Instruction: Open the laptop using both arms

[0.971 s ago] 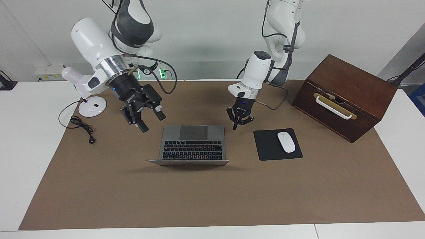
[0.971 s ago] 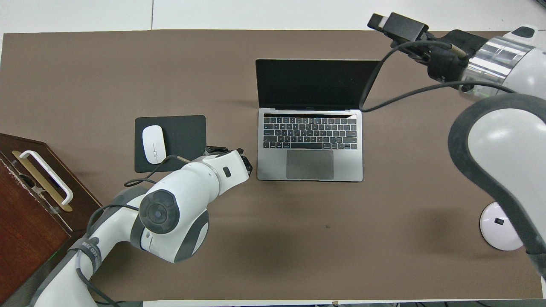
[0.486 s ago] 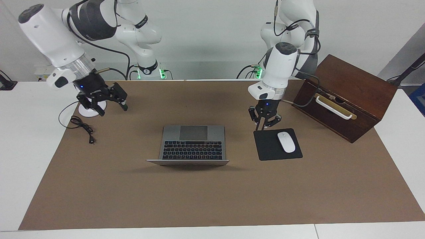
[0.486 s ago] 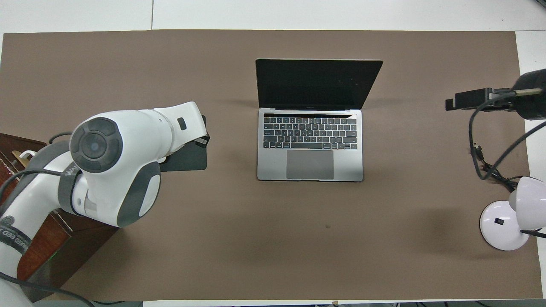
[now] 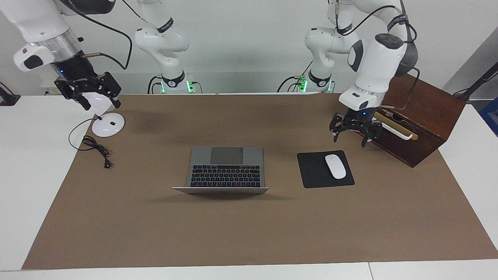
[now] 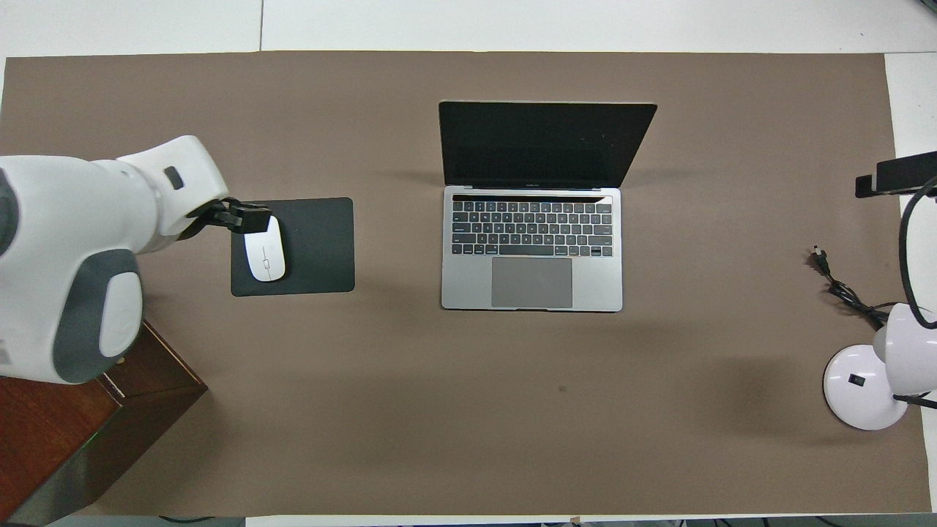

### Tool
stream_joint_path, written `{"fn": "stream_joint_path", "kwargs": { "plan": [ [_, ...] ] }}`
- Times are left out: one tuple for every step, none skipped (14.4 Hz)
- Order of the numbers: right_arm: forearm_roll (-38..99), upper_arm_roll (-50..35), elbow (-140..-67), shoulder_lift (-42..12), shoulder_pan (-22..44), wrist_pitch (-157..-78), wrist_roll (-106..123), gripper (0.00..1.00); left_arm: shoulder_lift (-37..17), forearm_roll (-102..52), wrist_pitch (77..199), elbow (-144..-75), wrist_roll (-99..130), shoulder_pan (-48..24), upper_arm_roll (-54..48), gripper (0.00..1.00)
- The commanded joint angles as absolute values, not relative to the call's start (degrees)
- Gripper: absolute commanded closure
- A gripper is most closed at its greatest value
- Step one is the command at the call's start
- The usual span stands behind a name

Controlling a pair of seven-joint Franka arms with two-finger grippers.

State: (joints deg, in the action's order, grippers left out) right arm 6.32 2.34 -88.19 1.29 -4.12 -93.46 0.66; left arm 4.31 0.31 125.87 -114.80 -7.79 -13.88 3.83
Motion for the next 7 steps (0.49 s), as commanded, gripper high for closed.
{"fn": "stream_joint_path", "kwargs": {
  "plan": [
    [0.46, 0.79, -86.31, 0.70, -2.47, -90.45, -3.25, 0.00, 6.06, 1.23, 116.57, -110.15, -7.91, -9.07, 3.25, 0.00],
    [-1.39, 0.79, -86.31, 0.70, -0.63, -88.18, -3.51, 0.00, 6.15, 1.23, 114.19, -108.21, -7.91, -7.83, 3.25, 0.00],
    [-1.75, 0.79, -86.40, 0.79, -0.18, -87.20, -3.69, 0.00, 6.15, 1.23, 111.65, -106.63, -7.91, -5.47, 3.16, 0.00],
    [-1.76, 0.88, -86.48, 0.88, -0.18, -86.67, -3.69, 0.00, 6.07, 1.14, 109.88, -104.61, -7.91, -3.97, 3.16, 0.00],
    [-1.76, 0.88, -86.48, 0.97, -0.26, -86.40, -3.69, 0.00, 6.06, 0.97, 107.95, -102.94, -7.82, -3.00, 3.25, 0.00],
    [-1.76, 0.97, -86.40, 0.97, -0.26, -85.61, -3.69, 0.00, 5.80, 0.71, 106.10, -100.92, -7.91, -1.68, 3.25, 0.00],
    [-1.84, 0.97, -86.40, 1.05, -0.18, -84.65, -3.69, 0.00, 5.63, 0.62, 103.82, -99.07, -7.91, -1.06, 3.25, 0.00]
  ]
}}
